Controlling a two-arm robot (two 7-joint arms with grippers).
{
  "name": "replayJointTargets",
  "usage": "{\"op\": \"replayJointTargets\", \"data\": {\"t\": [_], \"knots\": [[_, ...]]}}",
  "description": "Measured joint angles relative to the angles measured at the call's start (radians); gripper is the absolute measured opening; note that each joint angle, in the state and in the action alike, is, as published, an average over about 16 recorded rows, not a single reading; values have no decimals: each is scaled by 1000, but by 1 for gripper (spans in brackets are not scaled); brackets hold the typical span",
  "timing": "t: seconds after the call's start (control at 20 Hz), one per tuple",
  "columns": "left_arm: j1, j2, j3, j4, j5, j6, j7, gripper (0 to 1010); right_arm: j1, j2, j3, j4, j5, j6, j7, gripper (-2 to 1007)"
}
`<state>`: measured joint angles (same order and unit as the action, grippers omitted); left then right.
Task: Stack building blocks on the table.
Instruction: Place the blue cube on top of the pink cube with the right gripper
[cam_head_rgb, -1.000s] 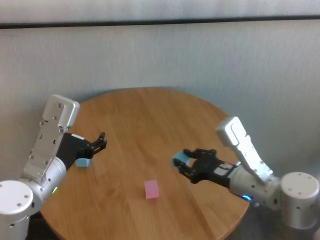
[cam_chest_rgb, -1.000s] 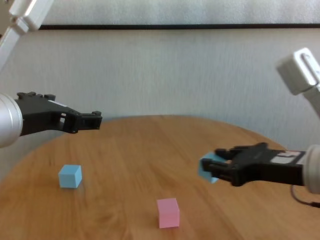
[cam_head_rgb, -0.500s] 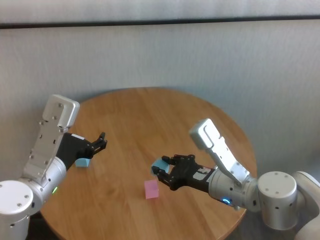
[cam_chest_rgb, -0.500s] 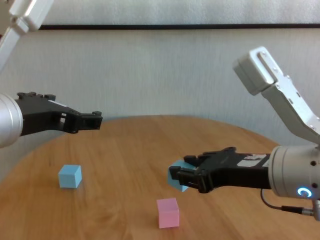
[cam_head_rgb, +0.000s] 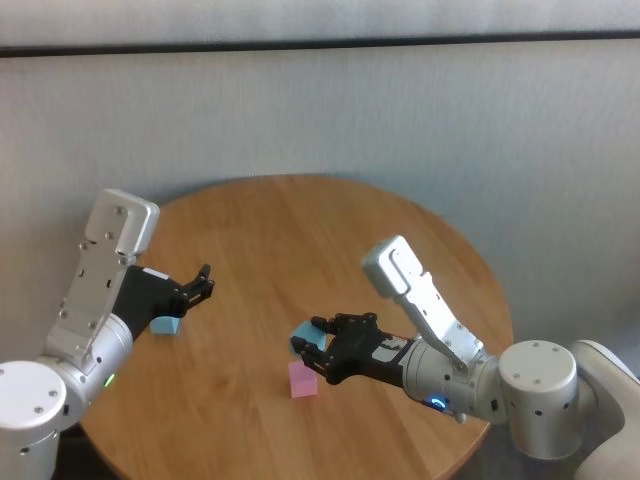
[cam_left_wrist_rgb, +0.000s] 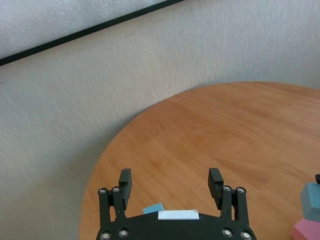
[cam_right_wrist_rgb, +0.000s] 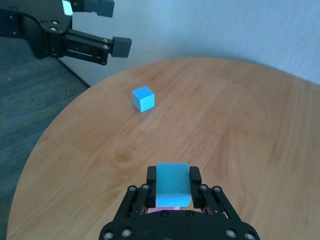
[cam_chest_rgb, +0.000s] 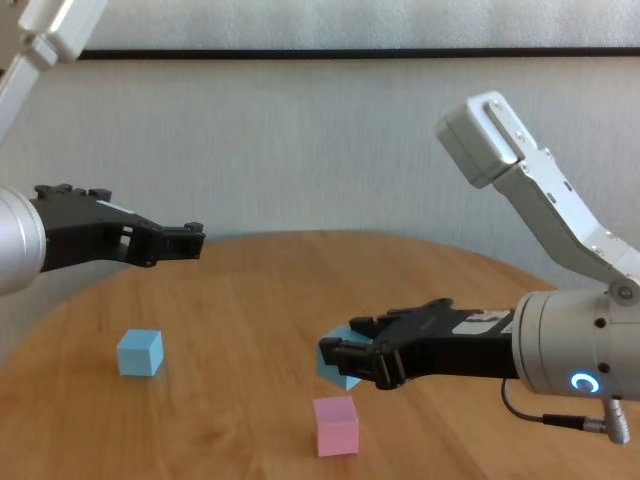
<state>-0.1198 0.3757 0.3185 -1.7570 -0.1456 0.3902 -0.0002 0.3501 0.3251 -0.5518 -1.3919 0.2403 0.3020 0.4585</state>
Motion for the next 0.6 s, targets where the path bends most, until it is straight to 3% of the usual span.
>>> {"op": "replayJointTargets", "data": {"t": [0.6], "knots": [[0,0,0,0,0,0,0,1000,-12,8,-8,-22,-4,35,-1,368]]}}
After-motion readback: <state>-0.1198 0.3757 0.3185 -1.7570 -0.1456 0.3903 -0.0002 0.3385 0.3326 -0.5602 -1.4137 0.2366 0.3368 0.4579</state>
